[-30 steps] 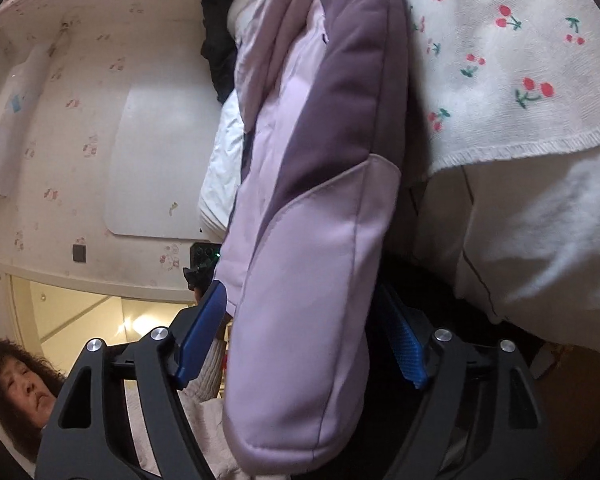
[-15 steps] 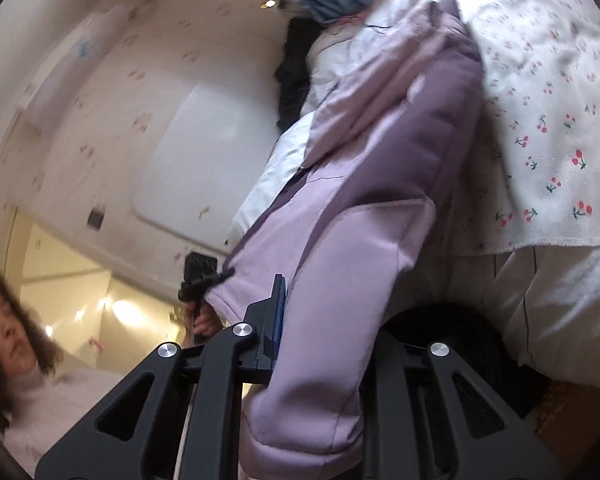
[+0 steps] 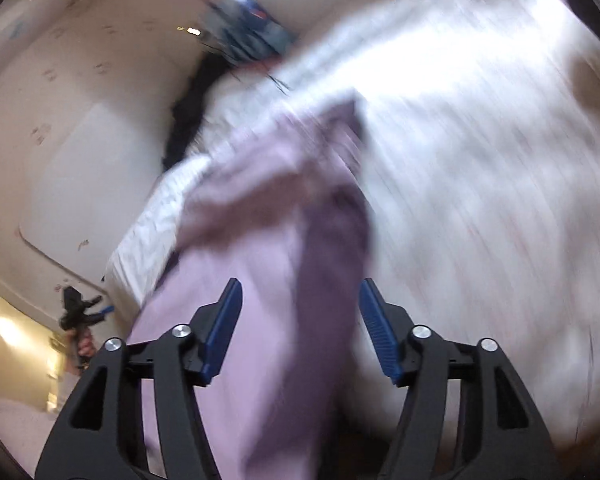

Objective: Fold large clothes

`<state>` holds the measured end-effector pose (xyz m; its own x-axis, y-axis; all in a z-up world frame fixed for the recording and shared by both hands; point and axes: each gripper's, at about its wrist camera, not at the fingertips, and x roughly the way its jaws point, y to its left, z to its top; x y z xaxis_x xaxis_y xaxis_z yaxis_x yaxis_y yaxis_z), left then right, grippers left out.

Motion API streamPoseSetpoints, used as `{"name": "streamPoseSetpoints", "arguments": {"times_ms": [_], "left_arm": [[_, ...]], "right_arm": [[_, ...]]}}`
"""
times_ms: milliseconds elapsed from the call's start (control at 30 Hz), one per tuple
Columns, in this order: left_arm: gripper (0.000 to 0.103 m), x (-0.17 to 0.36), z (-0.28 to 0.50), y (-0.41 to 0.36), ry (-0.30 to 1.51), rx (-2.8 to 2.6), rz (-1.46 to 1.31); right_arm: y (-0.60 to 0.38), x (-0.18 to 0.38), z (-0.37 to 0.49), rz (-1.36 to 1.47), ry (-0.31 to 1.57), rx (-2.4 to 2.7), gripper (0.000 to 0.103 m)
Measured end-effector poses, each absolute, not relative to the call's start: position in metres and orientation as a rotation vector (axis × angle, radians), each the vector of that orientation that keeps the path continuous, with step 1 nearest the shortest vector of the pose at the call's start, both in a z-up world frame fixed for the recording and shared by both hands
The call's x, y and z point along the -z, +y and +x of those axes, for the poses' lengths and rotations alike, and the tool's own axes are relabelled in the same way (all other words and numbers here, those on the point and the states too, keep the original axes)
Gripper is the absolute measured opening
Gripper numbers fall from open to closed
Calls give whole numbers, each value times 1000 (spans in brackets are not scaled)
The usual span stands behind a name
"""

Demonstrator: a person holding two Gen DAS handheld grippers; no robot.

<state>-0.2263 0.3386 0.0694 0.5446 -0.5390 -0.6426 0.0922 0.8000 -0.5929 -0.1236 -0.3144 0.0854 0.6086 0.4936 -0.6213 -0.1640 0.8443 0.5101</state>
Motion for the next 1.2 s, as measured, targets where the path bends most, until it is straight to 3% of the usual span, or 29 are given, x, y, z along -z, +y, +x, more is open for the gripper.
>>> {"name": "streamPoseSetpoints", "arguments": {"times_ms": [167,300,367,467,633,700,767,867,933,1033,1200], "left_arm": [[78,-66,-103,188,822,503,-394],[78,-36,-24,120,781,505,-357],[78,-12,10,93,814,455,-335],[78,43,54,73,984,381,-287],[79,6,14,98,898,410,-348],[95,4,-3,108,858,372,-339],[96,27,0,108,943,313,-269],[96,43,2,113,1034,298,-236],[96,24,-19,135,1050,339,-344],[96,-7,-74,171,1040,450,-389],[96,-9,-184,251,1109,502,-413]], "right_arm": [[-216,-59,30,217,833,-378,64],[-188,-2,100,94,915,-209,64],[-197,39,122,102,970,-189,63],[-206,50,128,132,959,-215,63],[-210,-2,84,132,825,-250,66],[-214,18,82,107,901,-218,68],[-218,46,86,82,972,-242,69],[-233,27,83,217,982,-275,69],[-246,-3,57,277,951,-340,71],[-267,-28,-4,247,999,-415,87],[-337,-8,-148,472,1136,-509,88]]}}
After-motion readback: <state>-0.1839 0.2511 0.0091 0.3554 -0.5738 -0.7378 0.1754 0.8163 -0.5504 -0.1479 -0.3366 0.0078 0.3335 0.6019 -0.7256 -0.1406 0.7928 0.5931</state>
